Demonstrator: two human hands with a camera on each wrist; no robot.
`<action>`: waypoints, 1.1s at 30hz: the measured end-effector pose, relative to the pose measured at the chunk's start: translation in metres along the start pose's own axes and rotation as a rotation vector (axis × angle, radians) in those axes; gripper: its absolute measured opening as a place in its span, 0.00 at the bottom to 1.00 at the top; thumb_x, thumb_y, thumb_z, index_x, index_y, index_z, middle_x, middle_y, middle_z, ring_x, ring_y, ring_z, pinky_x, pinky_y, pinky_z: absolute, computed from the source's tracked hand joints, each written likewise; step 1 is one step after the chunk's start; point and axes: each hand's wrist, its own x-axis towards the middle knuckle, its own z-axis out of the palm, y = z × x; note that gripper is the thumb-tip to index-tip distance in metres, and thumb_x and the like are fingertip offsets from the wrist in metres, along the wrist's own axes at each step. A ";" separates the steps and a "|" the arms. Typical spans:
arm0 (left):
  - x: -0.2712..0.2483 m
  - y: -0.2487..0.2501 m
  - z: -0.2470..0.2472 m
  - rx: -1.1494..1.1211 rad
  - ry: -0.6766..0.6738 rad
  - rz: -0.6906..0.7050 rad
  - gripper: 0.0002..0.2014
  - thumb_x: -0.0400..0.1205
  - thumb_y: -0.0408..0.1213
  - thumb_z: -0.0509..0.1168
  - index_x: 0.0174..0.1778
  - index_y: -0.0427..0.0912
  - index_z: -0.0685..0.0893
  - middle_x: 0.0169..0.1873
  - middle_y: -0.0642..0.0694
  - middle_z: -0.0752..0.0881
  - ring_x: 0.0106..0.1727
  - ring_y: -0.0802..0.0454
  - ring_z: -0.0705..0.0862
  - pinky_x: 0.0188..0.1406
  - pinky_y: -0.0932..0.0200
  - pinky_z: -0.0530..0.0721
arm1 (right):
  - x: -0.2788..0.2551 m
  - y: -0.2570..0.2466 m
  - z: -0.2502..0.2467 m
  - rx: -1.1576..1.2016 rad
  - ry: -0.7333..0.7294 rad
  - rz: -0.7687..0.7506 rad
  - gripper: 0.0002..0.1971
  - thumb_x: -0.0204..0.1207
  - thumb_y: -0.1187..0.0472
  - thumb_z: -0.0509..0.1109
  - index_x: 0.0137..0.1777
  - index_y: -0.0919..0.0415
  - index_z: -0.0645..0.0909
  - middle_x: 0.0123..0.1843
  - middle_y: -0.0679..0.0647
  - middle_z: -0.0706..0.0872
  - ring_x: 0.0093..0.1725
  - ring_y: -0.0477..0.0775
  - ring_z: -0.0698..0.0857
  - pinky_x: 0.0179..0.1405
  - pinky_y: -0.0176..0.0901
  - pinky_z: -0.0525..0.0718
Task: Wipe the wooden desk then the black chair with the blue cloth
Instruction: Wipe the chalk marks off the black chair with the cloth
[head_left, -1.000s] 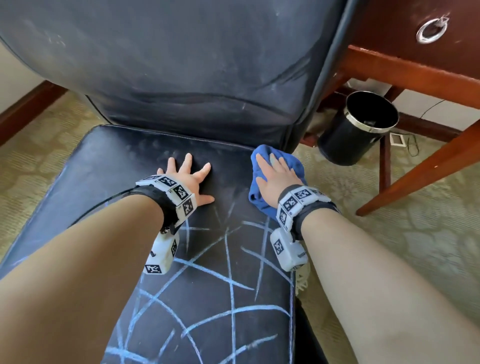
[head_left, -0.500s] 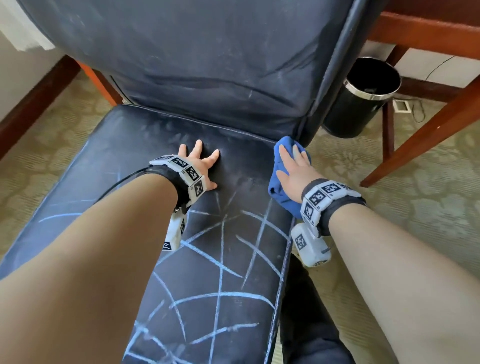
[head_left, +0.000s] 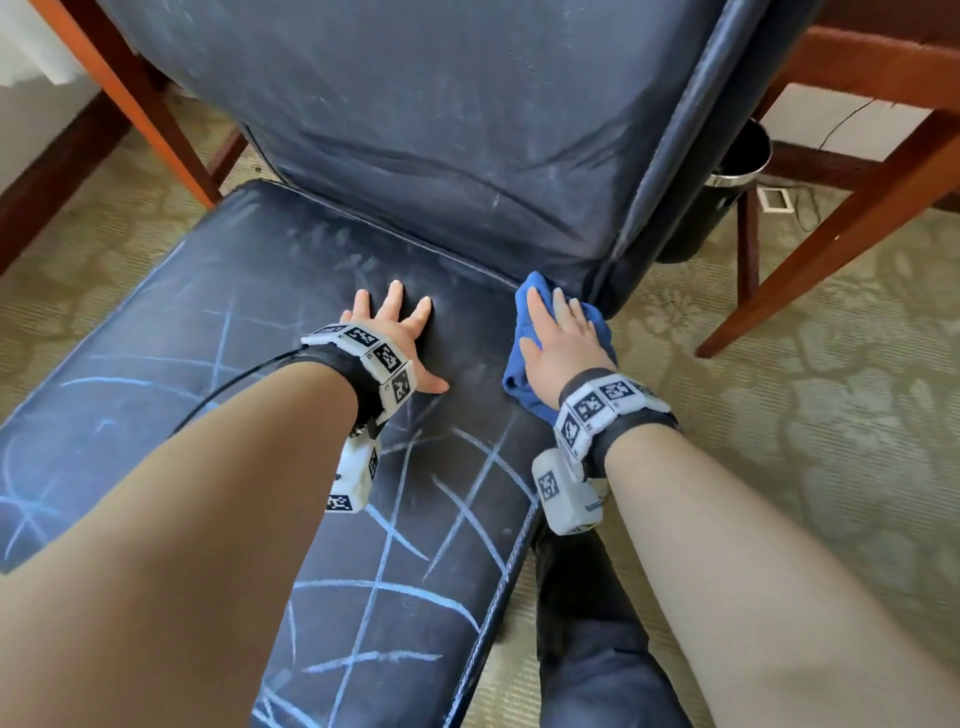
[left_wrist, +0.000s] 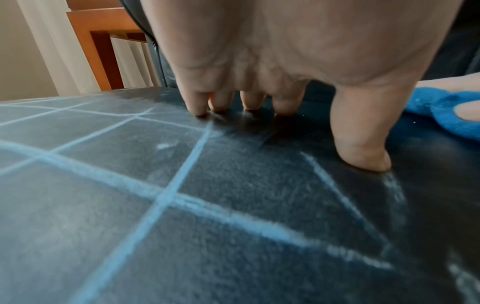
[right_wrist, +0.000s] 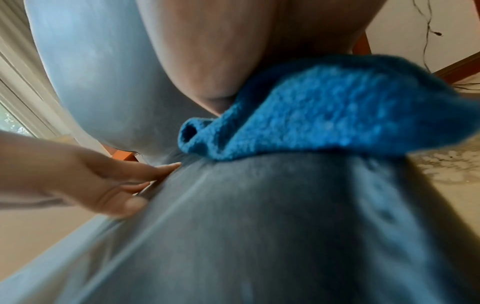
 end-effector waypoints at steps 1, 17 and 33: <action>-0.001 0.001 -0.001 0.000 -0.010 -0.004 0.54 0.70 0.68 0.67 0.82 0.59 0.37 0.82 0.50 0.35 0.81 0.33 0.39 0.79 0.36 0.54 | -0.007 0.000 0.003 0.028 0.021 0.028 0.29 0.86 0.55 0.50 0.83 0.52 0.41 0.85 0.58 0.43 0.83 0.57 0.44 0.79 0.46 0.44; -0.005 -0.002 0.003 -0.154 0.036 0.040 0.52 0.71 0.61 0.70 0.82 0.59 0.41 0.82 0.49 0.35 0.81 0.35 0.35 0.80 0.39 0.41 | -0.022 -0.004 0.010 0.096 0.055 0.071 0.30 0.85 0.54 0.52 0.83 0.48 0.42 0.84 0.55 0.40 0.83 0.58 0.39 0.80 0.52 0.43; 0.005 -0.004 0.006 -0.246 0.038 -0.010 0.54 0.69 0.60 0.73 0.82 0.62 0.42 0.82 0.51 0.34 0.81 0.36 0.32 0.80 0.36 0.41 | -0.024 -0.008 0.013 -0.048 -0.070 -0.165 0.29 0.86 0.53 0.50 0.83 0.50 0.42 0.85 0.54 0.40 0.83 0.56 0.40 0.81 0.49 0.42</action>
